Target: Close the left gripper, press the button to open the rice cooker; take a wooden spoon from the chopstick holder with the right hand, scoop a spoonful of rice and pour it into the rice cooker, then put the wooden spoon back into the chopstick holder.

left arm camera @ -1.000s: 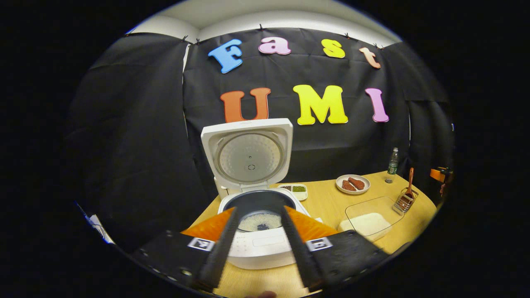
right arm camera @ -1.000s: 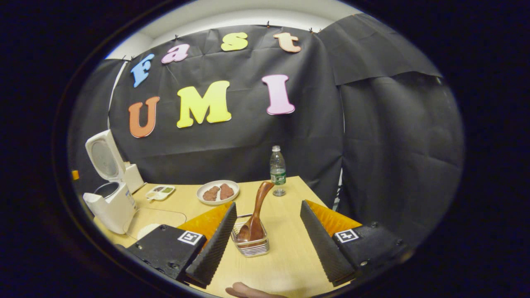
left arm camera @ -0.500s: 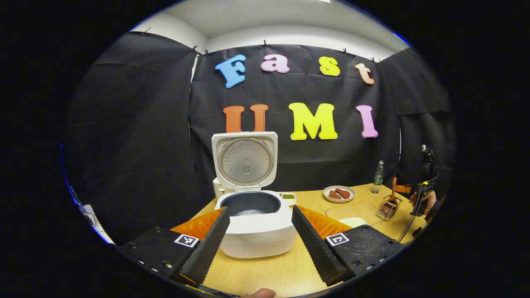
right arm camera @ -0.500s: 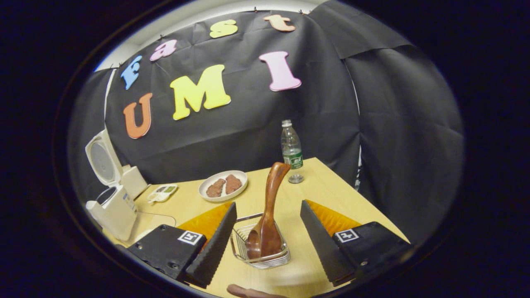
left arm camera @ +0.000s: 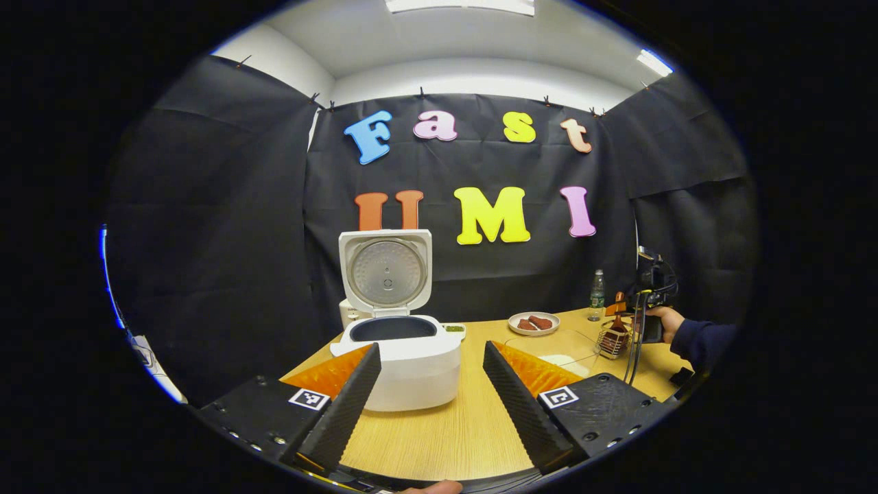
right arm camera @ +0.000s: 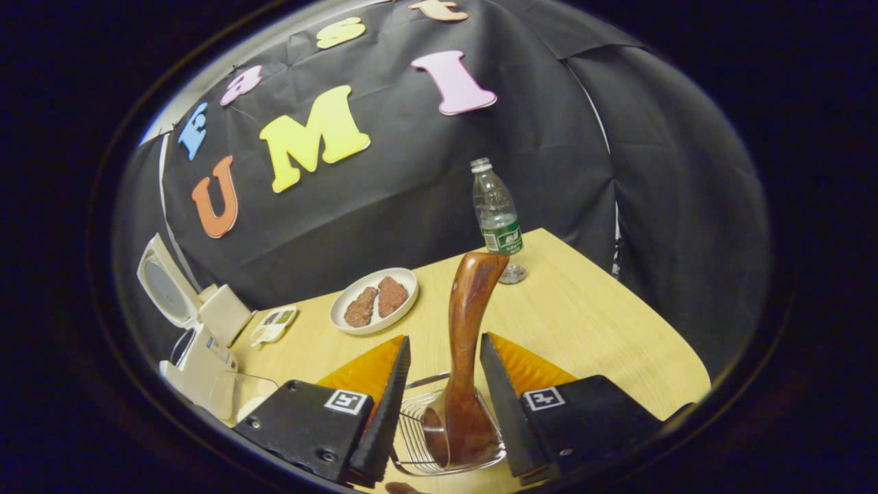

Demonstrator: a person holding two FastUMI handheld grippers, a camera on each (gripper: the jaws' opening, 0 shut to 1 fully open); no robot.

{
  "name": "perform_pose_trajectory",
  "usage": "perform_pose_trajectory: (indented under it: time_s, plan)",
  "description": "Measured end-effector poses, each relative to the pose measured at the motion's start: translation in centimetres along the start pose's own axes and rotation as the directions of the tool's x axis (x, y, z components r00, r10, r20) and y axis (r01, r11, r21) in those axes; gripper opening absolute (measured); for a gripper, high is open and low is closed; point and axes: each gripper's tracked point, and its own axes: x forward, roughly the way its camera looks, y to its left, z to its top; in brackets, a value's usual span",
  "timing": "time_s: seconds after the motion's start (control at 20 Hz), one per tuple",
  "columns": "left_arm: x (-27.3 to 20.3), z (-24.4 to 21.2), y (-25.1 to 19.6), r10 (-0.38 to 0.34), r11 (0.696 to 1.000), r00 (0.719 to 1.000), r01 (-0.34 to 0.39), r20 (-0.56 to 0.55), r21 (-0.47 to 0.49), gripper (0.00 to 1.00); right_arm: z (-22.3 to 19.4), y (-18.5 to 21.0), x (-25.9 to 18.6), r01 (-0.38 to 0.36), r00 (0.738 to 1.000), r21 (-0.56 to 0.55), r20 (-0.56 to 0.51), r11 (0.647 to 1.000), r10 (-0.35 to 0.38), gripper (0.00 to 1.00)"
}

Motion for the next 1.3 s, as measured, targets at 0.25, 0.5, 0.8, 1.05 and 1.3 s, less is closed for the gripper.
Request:
perform_pose_trajectory:
  time_s: [0.25, 0.5, 0.8, 1.05, 1.3]
  plan:
    - [-2.7, -2.1, -2.9, -0.065, 0.997, 0.998, 0.066, -0.028, 0.047, 0.95, 0.4, -0.9, -0.7, 0.058, 0.998, 0.020, 0.012, 0.998, -0.058, 0.21]
    - [-5.2, -1.4, -2.6, -0.080, 0.997, 0.997, 0.079, 0.023, 0.023, 0.95, 2.5, 0.1, -4.2, 0.058, 0.996, -0.006, 0.069, 0.998, -0.057, 0.16]
    - [-6.9, -0.8, -0.3, -0.052, 0.999, 0.996, 0.053, 0.066, -0.007, 0.95, 6.8, 3.3, -8.9, 0.107, 0.974, -0.094, 0.209, 0.990, -0.085, 0.14]
    - [-7.0, -1.4, -0.2, -0.056, 0.998, 0.997, 0.056, 0.055, 0.003, 0.95, 7.7, 9.7, -12.7, 0.075, 0.951, -0.161, 0.308, 0.984, -0.022, 0.14]
    - [-6.9, -1.9, 0.9, -0.017, 1.000, 0.999, 0.016, 0.046, 0.009, 0.95, 5.3, 17.2, -14.5, -0.015, 0.934, -0.239, 0.343, 0.971, 0.099, 0.14]
